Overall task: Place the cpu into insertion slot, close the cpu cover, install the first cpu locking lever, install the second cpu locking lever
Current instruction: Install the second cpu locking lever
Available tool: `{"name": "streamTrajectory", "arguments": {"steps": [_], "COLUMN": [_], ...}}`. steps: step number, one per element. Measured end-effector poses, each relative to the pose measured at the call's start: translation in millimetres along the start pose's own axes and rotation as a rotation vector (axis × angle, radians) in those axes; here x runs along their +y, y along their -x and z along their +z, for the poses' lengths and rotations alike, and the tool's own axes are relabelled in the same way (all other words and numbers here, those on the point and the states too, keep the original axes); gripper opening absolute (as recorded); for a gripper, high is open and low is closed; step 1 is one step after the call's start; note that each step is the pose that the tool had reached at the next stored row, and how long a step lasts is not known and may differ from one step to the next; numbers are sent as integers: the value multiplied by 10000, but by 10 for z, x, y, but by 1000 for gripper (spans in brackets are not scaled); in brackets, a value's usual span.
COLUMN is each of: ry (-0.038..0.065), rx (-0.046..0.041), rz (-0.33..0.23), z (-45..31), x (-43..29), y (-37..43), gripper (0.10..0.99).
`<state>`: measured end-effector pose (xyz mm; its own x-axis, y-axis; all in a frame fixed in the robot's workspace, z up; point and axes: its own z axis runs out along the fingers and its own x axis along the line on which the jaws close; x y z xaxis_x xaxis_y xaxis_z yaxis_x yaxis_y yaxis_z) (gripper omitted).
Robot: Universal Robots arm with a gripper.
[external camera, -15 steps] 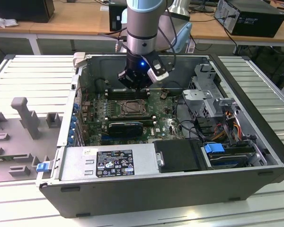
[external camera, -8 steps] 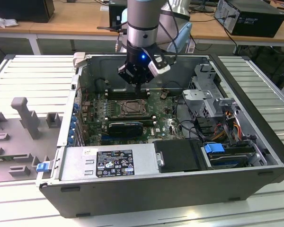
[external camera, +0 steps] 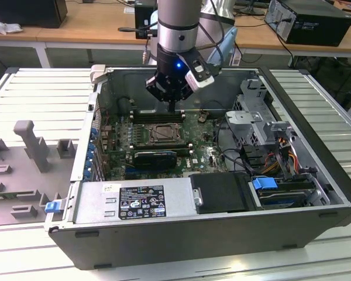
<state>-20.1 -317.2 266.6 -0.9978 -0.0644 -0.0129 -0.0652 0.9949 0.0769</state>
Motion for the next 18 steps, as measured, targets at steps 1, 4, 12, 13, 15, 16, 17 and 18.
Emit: {"name": "streamTrajectory", "arguments": {"steps": [1,4,12,13,15,16,17,18], "ry": [-1,0,58,98,163,264,326,365], "rx": [1,0,33,33,29,24,20,18], "rz": [1,0,4,-15,-36,-49,-58,-61], "z": [-2,6,128,144,166,189,197,202], "x": [-58,-264,-526,-540,-587,-613,-615,-616], "y": [-5,-18,-41,-50,-63,-93,-125,-152], "gripper": [106,106,106,106,106,106,106,106]}}
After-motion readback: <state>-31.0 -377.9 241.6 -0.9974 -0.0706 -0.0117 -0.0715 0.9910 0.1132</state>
